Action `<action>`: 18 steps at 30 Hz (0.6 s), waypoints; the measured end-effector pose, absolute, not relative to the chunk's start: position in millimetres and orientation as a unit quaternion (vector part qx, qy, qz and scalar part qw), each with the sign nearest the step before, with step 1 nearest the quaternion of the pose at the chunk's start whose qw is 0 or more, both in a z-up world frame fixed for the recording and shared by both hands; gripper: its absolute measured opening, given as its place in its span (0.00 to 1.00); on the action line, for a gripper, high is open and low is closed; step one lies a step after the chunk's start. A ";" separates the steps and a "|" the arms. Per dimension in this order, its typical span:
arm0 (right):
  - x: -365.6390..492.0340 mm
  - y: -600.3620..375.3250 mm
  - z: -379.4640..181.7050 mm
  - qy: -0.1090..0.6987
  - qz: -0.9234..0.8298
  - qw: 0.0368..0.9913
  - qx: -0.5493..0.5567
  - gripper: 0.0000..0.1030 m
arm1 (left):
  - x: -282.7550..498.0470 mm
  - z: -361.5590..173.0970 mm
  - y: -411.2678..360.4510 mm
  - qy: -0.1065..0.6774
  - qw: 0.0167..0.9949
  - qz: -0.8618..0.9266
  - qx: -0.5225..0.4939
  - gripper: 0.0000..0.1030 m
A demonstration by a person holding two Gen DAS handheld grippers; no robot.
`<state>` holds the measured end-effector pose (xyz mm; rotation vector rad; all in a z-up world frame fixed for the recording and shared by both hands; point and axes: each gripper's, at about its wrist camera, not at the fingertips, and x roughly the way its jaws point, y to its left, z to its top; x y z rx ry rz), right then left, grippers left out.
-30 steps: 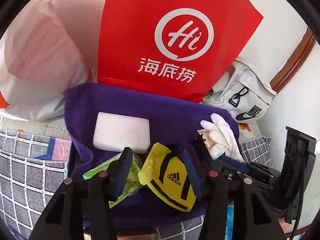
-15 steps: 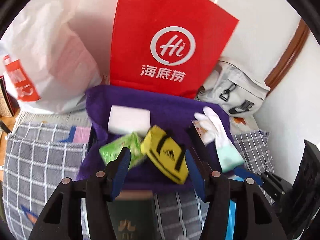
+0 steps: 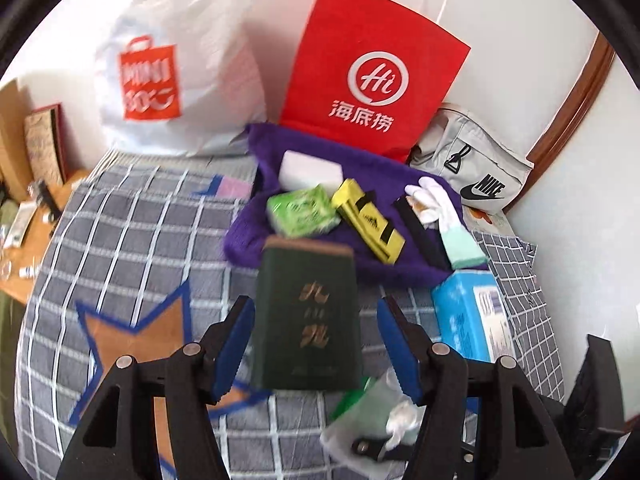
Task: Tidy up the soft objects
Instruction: 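Move the right tool to the white cloth ball beside the mesh bag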
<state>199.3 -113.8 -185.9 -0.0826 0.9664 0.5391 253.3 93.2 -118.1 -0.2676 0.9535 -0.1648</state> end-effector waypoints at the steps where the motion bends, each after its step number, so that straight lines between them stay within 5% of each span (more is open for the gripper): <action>1: 198.6 -111.3 -188.8 0.462 0.256 0.848 -0.043 0.46 | 246.4 -121.0 96.8 0.456 0.876 -0.078 -0.132 0.60; 8: 197.8 -93.7 -214.0 0.465 0.214 0.852 -0.106 0.45 | 216.7 -139.6 115.8 0.463 0.872 -0.067 -0.143 0.60; 13: 199.0 -94.9 -220.8 0.466 0.203 0.855 -0.104 0.30 | 207.4 -148.8 122.8 0.473 0.866 -0.059 -0.154 0.60; 18: 187.2 -107.9 -202.7 0.442 0.208 0.870 -0.070 0.27 | 200.8 -156.6 111.0 0.484 0.860 -0.062 -0.149 0.60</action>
